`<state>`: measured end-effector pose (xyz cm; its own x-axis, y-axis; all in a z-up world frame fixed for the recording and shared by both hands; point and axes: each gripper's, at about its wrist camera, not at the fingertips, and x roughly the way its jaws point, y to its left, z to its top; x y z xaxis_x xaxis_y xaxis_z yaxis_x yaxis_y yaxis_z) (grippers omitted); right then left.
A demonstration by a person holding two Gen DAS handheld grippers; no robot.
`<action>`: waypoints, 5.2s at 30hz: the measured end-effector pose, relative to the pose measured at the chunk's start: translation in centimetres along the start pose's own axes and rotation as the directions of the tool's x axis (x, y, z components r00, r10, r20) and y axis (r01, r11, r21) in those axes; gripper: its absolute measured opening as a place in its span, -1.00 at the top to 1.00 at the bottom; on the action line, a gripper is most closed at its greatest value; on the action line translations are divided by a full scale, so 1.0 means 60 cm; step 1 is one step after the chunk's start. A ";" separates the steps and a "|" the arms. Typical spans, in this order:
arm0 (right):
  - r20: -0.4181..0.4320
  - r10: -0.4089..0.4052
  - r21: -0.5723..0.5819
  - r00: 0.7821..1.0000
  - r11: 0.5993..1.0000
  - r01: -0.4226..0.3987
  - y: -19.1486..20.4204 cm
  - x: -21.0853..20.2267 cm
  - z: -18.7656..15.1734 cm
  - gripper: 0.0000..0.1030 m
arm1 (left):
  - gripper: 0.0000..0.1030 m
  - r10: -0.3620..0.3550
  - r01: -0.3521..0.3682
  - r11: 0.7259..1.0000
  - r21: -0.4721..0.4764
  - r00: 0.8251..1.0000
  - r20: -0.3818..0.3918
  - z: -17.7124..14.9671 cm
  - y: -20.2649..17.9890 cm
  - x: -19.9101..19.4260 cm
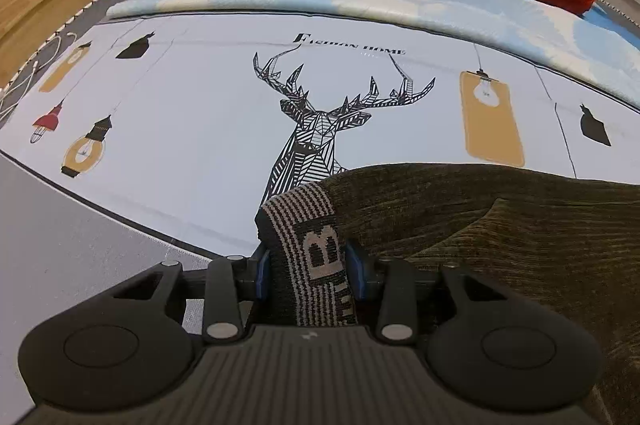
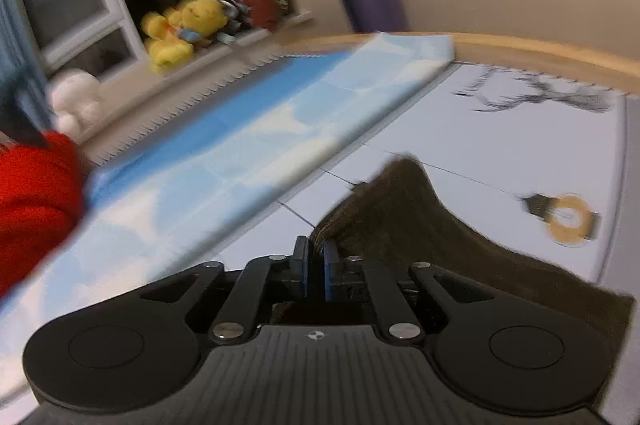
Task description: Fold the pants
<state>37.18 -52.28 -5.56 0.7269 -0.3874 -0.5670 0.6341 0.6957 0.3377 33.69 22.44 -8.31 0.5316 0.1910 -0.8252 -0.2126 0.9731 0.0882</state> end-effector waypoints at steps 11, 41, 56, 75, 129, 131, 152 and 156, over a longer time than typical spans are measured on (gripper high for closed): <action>-0.117 -0.567 0.062 0.815 0.815 0.576 -0.169 -0.035 -0.019 -0.26 | -0.45 0.004 -0.010 0.996 -0.089 0.998 -0.060 0.007 0.016 0.007; -0.252 -0.240 0.187 0.937 0.938 0.291 -0.374 -0.278 0.016 0.06 | 0.04 -0.273 0.190 0.935 -0.300 0.925 -0.265 -0.126 0.158 -0.174; -0.457 -0.258 0.120 0.851 0.931 0.346 -0.578 -0.365 -0.075 -0.19 | -0.18 -0.172 0.181 0.984 0.004 0.941 -0.291 -0.225 0.154 -0.170; -0.370 -0.441 0.016 0.818 0.877 0.480 -0.542 -0.373 -0.053 0.74 | 0.44 -0.232 0.300 0.942 0.151 0.908 -0.350 -0.251 0.124 -0.199; -0.151 0.333 -0.551 0.931 0.753 -0.359 0.141 -0.477 -0.128 -0.13 | 0.03 -0.109 0.096 0.986 0.133 0.990 0.089 -0.090 -0.047 -0.251; -0.161 0.339 -0.528 0.927 0.764 -0.371 0.160 -0.467 -0.129 -0.13 | 0.12 -0.115 0.103 0.988 0.115 0.988 0.103 -0.080 -0.055 -0.251; -0.223 0.390 -0.499 0.893 0.741 -0.449 0.220 -0.439 -0.130 0.72 | -0.59 -0.174 0.171 0.985 0.040 0.977 0.126 0.023 -0.065 -0.065; -0.216 0.361 -0.503 0.907 0.755 -0.420 0.204 -0.428 -0.120 0.72 | -0.60 -0.165 0.149 0.978 0.145 0.980 0.109 0.022 -0.098 -0.034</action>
<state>24.37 -29.45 7.70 0.8314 0.0306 -0.5548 0.0406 0.9925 0.1155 34.94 16.49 -6.43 0.6452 0.0405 -0.7629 -0.0100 0.9990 0.0445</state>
